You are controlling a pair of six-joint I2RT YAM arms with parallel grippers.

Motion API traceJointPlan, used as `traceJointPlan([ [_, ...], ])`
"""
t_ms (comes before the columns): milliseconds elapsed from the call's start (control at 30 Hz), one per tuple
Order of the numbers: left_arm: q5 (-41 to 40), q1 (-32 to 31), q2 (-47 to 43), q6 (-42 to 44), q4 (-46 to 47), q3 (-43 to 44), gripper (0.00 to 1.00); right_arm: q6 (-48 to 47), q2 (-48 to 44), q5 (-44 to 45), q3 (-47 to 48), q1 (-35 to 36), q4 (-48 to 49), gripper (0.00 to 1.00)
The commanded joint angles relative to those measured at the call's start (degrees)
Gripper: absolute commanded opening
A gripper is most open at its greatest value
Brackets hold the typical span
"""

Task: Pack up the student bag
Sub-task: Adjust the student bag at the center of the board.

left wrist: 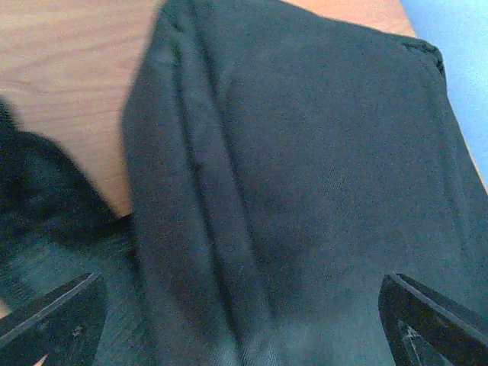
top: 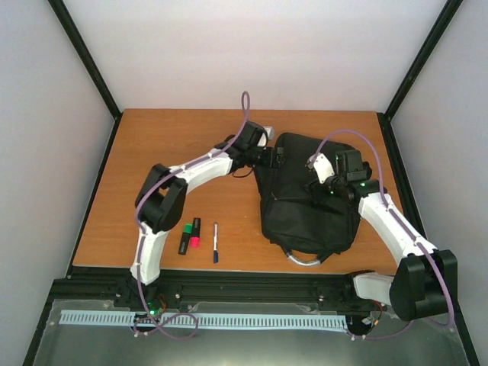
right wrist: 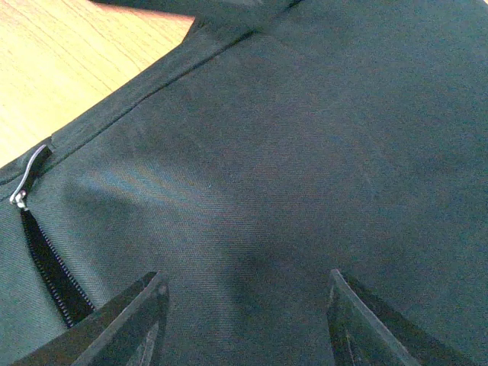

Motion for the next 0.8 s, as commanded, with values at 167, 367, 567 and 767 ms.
traceJointPlan([
  [167,-16.89,0.55,-25.32,2.16,-12.97,-14.23,1.00,2.07,-5.40,-2.43,-0.92,-0.39,-0.28,1.00],
  [367,-20.11,0.27,-37.93,3.01,-13.25,-26.20,1.00,0.13,-7.47,-9.06,-2.38,-0.30,-0.22,1.00],
  [567,-25.98,0.19,-52.38,5.31,-11.10,-39.92,1.00,-5.15,-8.49,-11.88,-1.96,-0.31,-1.77,1.00],
  [767,-44.87,0.27,-56.55,-2.43,-25.78,-40.29,1.00,-6.06,-10.88,-12.15,-2.99,-0.28,-1.37,1.00],
])
